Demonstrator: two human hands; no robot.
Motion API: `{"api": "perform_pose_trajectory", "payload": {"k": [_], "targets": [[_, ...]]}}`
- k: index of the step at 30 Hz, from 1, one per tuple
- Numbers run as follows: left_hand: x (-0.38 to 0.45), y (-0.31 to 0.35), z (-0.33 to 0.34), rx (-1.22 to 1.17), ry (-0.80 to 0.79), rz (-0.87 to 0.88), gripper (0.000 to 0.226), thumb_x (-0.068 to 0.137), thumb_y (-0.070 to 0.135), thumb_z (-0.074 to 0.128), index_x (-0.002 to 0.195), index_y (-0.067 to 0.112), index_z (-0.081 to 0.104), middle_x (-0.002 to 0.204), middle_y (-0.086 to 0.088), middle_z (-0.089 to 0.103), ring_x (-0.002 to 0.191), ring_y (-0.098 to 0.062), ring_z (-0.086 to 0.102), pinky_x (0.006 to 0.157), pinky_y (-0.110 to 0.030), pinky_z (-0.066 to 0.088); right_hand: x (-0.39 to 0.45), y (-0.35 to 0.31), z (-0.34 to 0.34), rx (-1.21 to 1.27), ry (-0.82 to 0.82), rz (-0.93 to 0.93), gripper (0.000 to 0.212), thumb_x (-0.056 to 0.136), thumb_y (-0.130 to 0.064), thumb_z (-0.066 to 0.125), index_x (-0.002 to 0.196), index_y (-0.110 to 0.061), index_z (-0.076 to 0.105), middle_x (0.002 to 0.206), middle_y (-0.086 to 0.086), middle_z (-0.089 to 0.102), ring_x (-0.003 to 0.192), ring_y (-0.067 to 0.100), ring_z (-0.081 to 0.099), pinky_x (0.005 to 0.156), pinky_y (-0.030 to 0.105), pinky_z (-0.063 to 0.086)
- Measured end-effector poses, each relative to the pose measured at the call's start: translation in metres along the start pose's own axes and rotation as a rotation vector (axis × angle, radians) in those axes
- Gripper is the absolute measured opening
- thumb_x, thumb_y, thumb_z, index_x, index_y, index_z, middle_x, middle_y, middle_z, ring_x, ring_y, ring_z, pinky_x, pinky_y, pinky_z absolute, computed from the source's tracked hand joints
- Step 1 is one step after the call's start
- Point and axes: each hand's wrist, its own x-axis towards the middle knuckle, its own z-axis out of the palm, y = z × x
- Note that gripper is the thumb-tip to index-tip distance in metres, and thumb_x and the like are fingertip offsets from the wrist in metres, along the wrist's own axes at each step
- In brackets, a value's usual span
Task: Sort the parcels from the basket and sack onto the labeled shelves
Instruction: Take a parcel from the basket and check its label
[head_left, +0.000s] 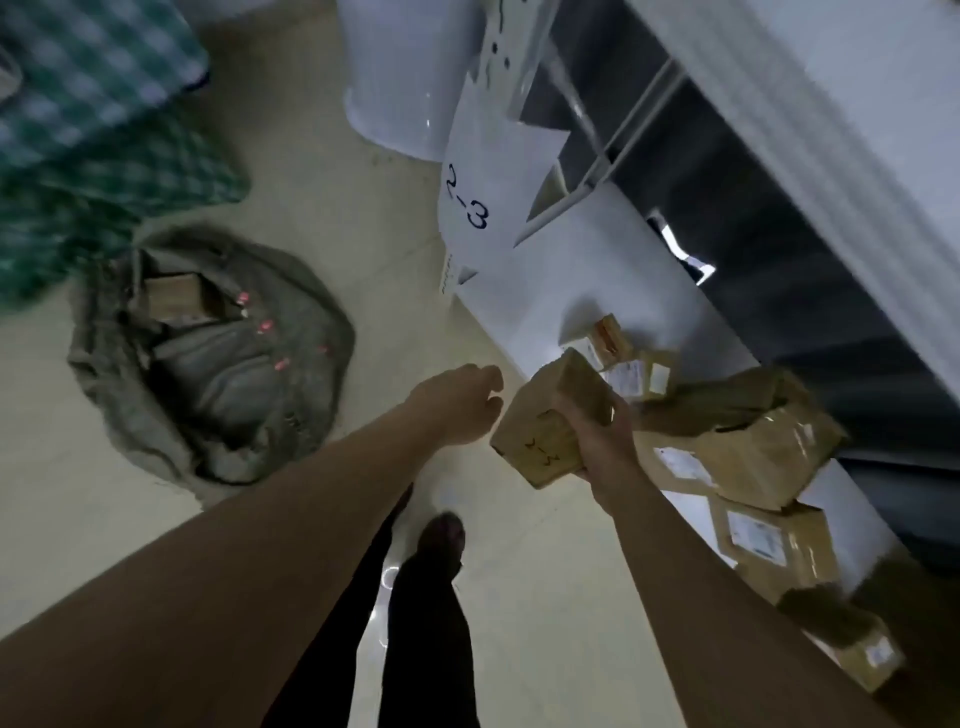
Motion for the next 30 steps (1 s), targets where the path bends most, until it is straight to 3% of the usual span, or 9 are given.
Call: {"api": "perform_pose_trajectory", "payload": {"k": [8,11,13,15,17,21,25,28,30], "targets": [[0.125,-0.073,0.084,-0.057,-0.012,-0.036,0.036,0.101,0.024,0.038,0.136,0.020,0.044,0.135,-0.005,0.050,0.117,-0.024,0.052,0.094,-0.034,0.044,0.146,0.076,0.049,-0.124,-0.064,-0.055,0.084,0.068,-0.035,0.085,0.139,-0.036,0.040,0.127,-0.005,0.058,0.109,0.018,0.061,0.089,0.041,0.056],[0.162,-0.097,0.108,-0.091,0.010,-0.033,0.036,0.101,0.024,0.038,0.136,0.020,0.044,0.135,-0.006,0.049,0.117,-0.025,0.052,0.095,-0.037,0.044,0.193,0.097,0.059,-0.205,-0.024,-0.097,0.087,0.072,-0.033,0.084,0.144,-0.035,0.035,0.135,-0.002,0.054,0.113,0.019,0.059,0.090,0.039,0.054],[0.182,-0.112,0.119,-0.100,0.034,-0.025,0.036,0.101,0.024,0.038,0.137,0.021,0.042,0.137,-0.005,0.047,0.120,-0.025,0.050,0.097,-0.038,0.043,0.219,0.104,0.066,-0.211,0.003,-0.183,0.087,0.075,-0.030,0.082,0.146,-0.034,0.032,0.135,-0.005,0.051,0.111,0.013,0.056,0.084,0.026,0.053],[0.200,-0.122,0.128,-0.113,0.064,-0.010,0.038,0.101,0.023,0.039,0.139,0.022,0.040,0.139,-0.004,0.045,0.123,-0.024,0.048,0.098,-0.038,0.043,0.244,0.108,0.073,-0.218,0.054,-0.292,0.085,0.077,-0.025,0.082,0.146,-0.033,0.034,0.122,-0.014,0.052,0.096,-0.002,0.054,0.067,0.005,0.046],[0.218,-0.132,0.134,-0.129,0.108,0.018,0.039,0.101,0.021,0.039,0.140,0.022,0.039,0.139,-0.004,0.045,0.123,-0.023,0.048,0.098,-0.037,0.043,0.268,0.113,0.082,-0.212,0.128,-0.347,0.086,0.076,-0.025,0.082,0.146,-0.034,0.032,0.111,-0.023,0.048,0.094,-0.007,0.051,0.060,-0.001,0.039],[0.249,-0.149,0.153,-0.160,0.164,0.069,0.038,0.101,0.019,0.040,0.138,0.022,0.041,0.137,-0.003,0.047,0.120,-0.020,0.050,0.095,-0.033,0.044,0.309,0.137,0.097,-0.190,0.219,-0.387,0.099,0.075,-0.033,0.083,0.149,-0.044,0.018,0.139,-0.002,0.030,0.108,0.013,0.044,0.068,0.015,0.041],[0.264,-0.165,0.170,-0.157,0.133,0.086,0.038,0.100,0.019,0.042,0.137,0.025,0.042,0.139,0.000,0.045,0.120,-0.017,0.050,0.097,-0.032,0.044,0.329,0.156,0.105,-0.321,0.335,-0.465,0.103,0.074,-0.036,0.081,0.152,-0.036,0.014,0.143,0.009,0.023,0.116,0.028,0.039,0.082,0.034,0.043],[0.269,-0.170,0.173,-0.161,0.119,0.069,0.038,0.100,0.020,0.043,0.137,0.028,0.042,0.139,0.003,0.044,0.117,-0.014,0.052,0.097,-0.032,0.043,0.332,0.157,0.105,-0.795,0.559,-0.562,0.101,0.076,-0.069,0.062,0.152,-0.014,0.024,0.147,0.022,0.030,0.130,0.041,0.035,0.104,0.053,0.038],[0.272,-0.168,0.171,-0.153,0.116,0.070,0.038,0.100,0.020,0.043,0.138,0.028,0.042,0.141,0.003,0.043,0.119,-0.015,0.051,0.097,-0.032,0.043,0.335,0.156,0.097,-1.091,0.613,-0.740,0.100,0.079,-0.076,0.043,0.146,-0.002,0.037,0.148,0.025,0.037,0.134,0.042,0.037,0.112,0.057,0.026]]}}
